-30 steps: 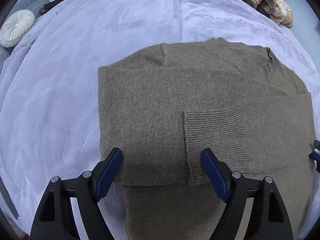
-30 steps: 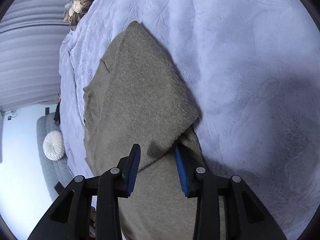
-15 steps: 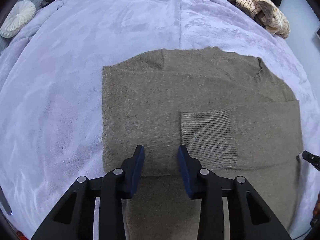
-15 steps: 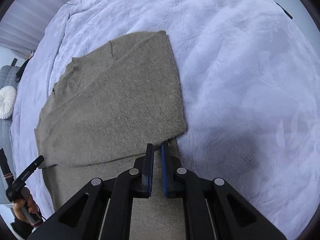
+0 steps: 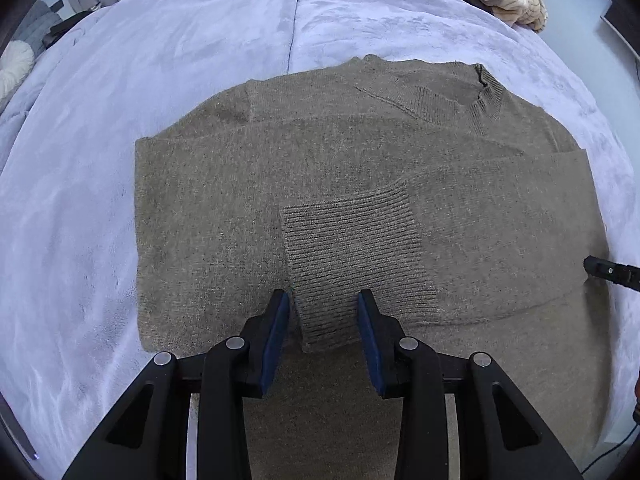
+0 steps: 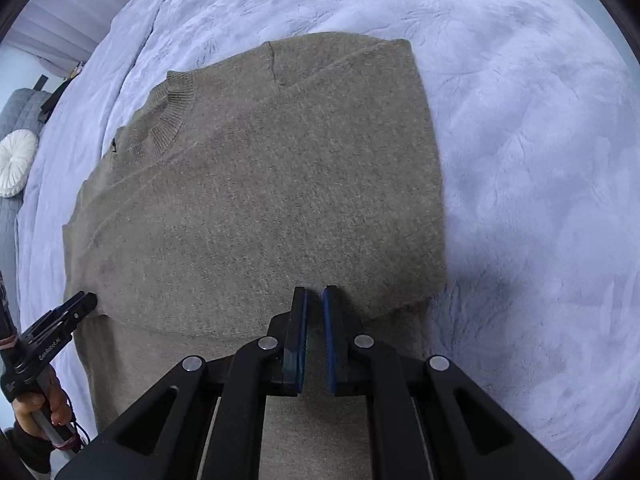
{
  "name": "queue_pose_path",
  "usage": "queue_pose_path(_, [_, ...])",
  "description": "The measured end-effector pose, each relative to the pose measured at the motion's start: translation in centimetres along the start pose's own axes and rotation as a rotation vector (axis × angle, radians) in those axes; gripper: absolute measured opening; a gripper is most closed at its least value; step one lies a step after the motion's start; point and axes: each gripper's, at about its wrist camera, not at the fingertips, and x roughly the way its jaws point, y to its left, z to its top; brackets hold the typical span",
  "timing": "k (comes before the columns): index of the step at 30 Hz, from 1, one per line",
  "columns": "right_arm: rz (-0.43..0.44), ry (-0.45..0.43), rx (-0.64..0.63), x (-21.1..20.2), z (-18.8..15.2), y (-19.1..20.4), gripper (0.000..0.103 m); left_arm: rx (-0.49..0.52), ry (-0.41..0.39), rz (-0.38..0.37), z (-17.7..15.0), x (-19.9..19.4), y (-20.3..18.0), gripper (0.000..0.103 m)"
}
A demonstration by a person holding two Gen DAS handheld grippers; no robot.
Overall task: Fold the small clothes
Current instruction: 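Grasp the sweater's side edge with the right tool, fold it inward, then open the right tool and withdraw it from the folded side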
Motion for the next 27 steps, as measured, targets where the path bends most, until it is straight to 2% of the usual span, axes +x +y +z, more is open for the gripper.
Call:
queue_pose_path(10, [0.031,0.014,0.037,-1.2,-0.7,-1.0,0.010,-0.017,0.021,0.011,0.2,-0.7,-0.2,0.039])
queue_pose_path(12, [0.045,0.017,0.046,-1.5,-1.0,-1.0,0.010,-0.016,0.020,0.023,0.4,-0.7,-0.4,0.062])
queue_pose_path(13, [0.052,0.020,0.052,-1.5,-1.1,-1.1,0.010,-0.019,0.012,0.037,0.5,-0.9,-0.4,0.066])
queue_pose_path(20, [0.084,0.031,0.076,-1.8,-1.6,-1.1,0.012,-0.036,0.029,0.044,0.0,-1.4,0.0,0.067])
queue_pose_path(23, [0.096,0.034,0.079,-2.0,-1.9,-0.8,0.030,-0.037,0.038,0.041,-0.3,-1.8,-0.1,0.067])
queue_pose_path(25, [0.092,0.027,0.075,-2.2,-2.2,-0.5,0.057,-0.042,0.051,0.040,-0.5,-1.9,-0.2,0.084])
queue_pose_path(26, [0.092,0.021,0.074,-2.4,-2.3,-0.4,0.060,-0.044,0.043,0.045,-0.6,-2.2,-0.3,0.097])
queue_pose_path(27, [0.098,0.015,0.071,-2.6,-2.4,-0.3,0.061,-0.043,0.027,0.051,-1.0,-2.7,-0.4,0.098])
